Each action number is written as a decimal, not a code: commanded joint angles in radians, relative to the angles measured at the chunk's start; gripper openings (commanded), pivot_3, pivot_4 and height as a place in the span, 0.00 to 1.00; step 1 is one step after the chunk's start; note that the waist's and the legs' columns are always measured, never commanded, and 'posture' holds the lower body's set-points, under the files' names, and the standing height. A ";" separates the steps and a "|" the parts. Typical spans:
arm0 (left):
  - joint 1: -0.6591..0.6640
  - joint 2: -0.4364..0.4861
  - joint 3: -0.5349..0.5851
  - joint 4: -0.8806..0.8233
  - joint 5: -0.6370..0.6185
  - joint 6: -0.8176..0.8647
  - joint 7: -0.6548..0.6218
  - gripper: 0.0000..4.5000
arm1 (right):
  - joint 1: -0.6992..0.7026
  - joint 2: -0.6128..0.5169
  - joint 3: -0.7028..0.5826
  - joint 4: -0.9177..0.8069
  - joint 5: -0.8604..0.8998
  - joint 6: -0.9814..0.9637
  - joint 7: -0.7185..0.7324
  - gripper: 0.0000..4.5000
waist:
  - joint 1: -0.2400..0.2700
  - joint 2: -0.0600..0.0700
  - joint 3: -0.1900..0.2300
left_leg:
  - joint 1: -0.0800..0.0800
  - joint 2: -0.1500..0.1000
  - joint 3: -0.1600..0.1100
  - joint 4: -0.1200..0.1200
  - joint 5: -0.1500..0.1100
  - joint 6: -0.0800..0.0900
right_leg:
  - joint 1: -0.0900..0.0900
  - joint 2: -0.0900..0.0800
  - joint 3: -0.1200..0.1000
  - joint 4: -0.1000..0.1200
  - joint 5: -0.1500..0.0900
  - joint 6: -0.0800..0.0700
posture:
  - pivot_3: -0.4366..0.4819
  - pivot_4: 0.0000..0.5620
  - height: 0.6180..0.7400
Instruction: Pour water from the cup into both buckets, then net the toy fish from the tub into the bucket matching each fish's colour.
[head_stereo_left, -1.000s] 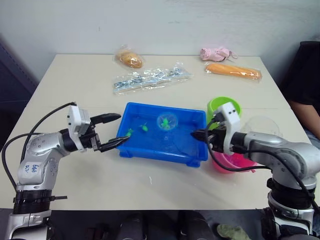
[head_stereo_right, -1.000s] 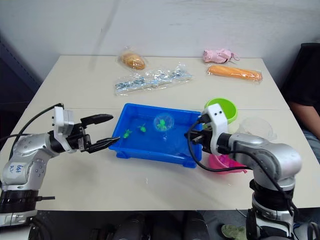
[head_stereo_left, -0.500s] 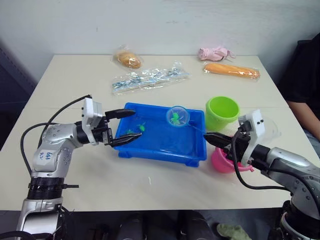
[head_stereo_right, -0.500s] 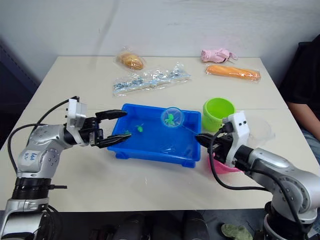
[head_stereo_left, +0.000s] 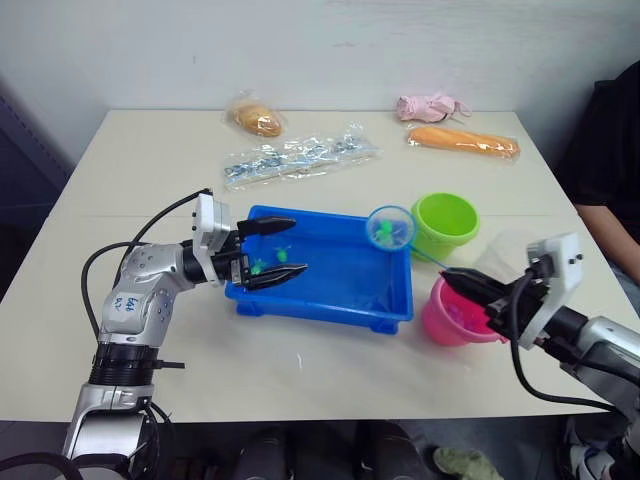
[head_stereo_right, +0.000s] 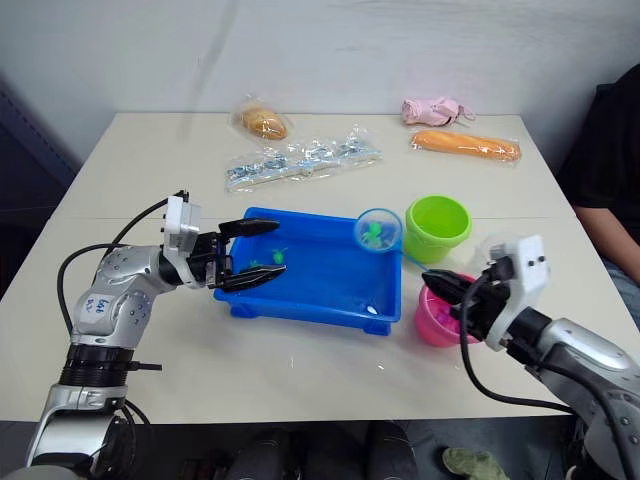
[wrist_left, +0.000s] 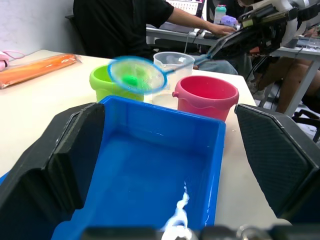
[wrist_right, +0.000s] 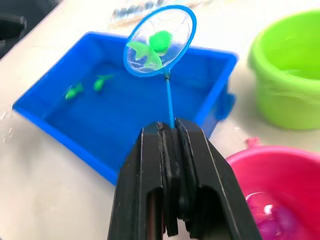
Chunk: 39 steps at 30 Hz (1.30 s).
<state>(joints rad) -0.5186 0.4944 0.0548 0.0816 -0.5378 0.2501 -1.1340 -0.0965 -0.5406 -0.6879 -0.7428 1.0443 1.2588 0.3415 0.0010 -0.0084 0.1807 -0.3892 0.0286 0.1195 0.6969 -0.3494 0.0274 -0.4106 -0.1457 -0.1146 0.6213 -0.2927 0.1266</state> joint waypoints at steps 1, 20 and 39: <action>-0.012 -0.021 -0.008 -0.013 0.001 -0.013 0.007 0.99 | 0.025 -0.070 -0.097 0.000 0.034 -0.053 -0.015 0.00 | 0.004 0.000 0.000 | 0.000 0.000 0.000 0.000 0.000 0.000 | 0.000 0.000 0.000 0.000 0.000 0.000 | 0.48 0.27 1.00; -0.042 -0.068 -0.029 0.020 0.023 -0.019 0.013 0.99 | 0.013 -0.344 0.251 0.211 -0.518 -0.462 0.005 0.00 | 0.010 0.000 0.000 | 0.001 -0.001 0.001 0.001 0.000 0.000 | 0.001 0.000 0.000 -0.001 0.001 0.001 | 0.48 0.27 1.00; 0.005 -0.078 -0.025 -0.032 0.021 -0.019 0.036 0.99 | 0.084 -0.458 0.427 0.318 -1.015 -0.848 0.088 0.00 | 0.022 0.000 0.000 | 0.000 0.000 0.001 0.001 0.000 0.000 | 0.001 0.000 0.000 -0.001 0.001 0.001 | 0.48 0.27 1.00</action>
<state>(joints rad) -0.5123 0.4172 0.0199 0.0880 -0.5088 0.2454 -1.1035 -0.0123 -0.9784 -0.2407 -0.4214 0.0736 0.4538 0.4297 0.0225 -0.0084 0.1807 -0.3888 0.0284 0.1200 0.6981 -0.3489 0.0273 -0.4095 -0.1455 -0.1149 0.6204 -0.2921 0.1278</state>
